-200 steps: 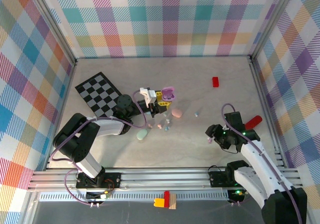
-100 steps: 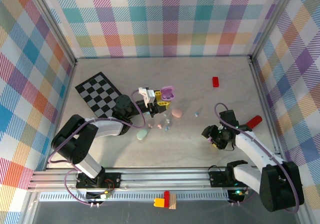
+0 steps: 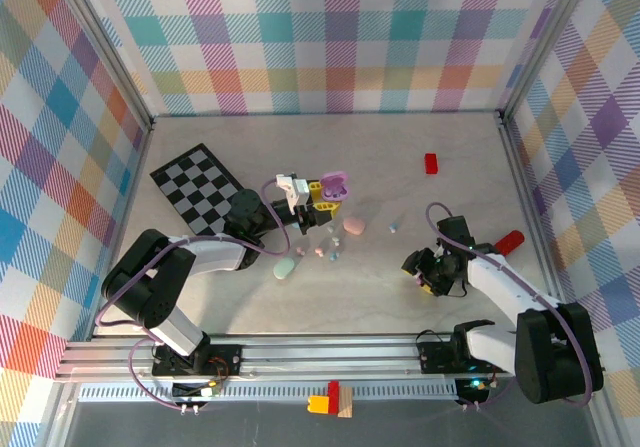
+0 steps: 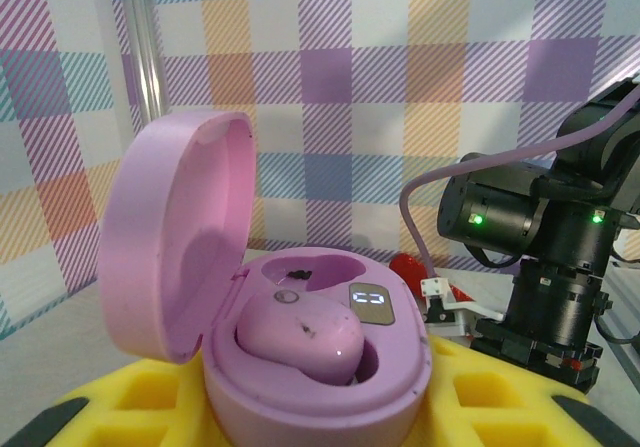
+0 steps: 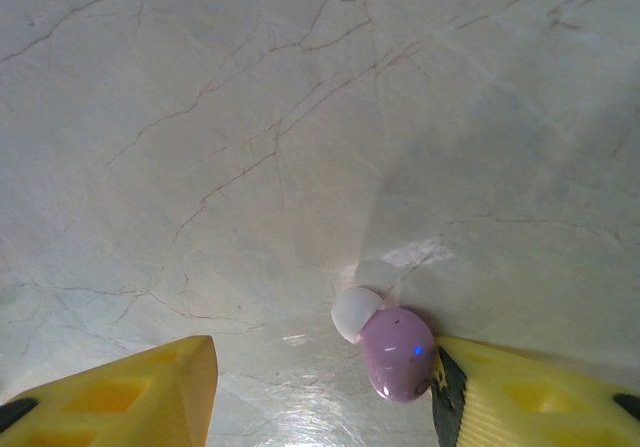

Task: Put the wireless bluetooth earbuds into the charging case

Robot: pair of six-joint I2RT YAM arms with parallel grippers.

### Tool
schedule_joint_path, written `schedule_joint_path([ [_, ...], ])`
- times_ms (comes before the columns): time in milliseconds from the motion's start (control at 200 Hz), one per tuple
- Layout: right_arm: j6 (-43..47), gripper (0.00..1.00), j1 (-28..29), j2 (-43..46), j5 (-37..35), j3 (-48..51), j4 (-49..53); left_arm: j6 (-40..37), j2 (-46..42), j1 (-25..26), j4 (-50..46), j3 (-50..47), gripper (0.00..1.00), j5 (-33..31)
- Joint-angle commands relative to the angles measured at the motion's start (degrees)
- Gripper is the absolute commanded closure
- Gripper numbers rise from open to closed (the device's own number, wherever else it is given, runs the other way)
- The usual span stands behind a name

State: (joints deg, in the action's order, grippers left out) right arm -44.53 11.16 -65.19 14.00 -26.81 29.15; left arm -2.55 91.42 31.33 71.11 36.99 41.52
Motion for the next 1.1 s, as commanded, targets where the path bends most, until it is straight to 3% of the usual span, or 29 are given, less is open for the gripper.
schedule_joint_path([
  [0,0.06,0.43,0.95,-1.38,4.66,-1.45,-5.3,0.24,-1.33,-0.66,2.89,-0.21,0.63,1.48],
  [420,-2.94,0.44,7.56,-9.0,5.41,-5.76,-10.7,0.26,-1.77,-0.86,2.45,-0.34,0.63,1.36],
  [815,-4.8,0.45,10.46,-9.05,4.77,-10.97,-9.29,0.08,-1.5,-1.01,2.41,-0.17,0.63,1.33],
  [1095,2.23,0.44,10.46,-7.24,-2.0,-15.18,0.18,0.02,-1.86,-1.36,2.84,-0.74,0.63,1.42],
])
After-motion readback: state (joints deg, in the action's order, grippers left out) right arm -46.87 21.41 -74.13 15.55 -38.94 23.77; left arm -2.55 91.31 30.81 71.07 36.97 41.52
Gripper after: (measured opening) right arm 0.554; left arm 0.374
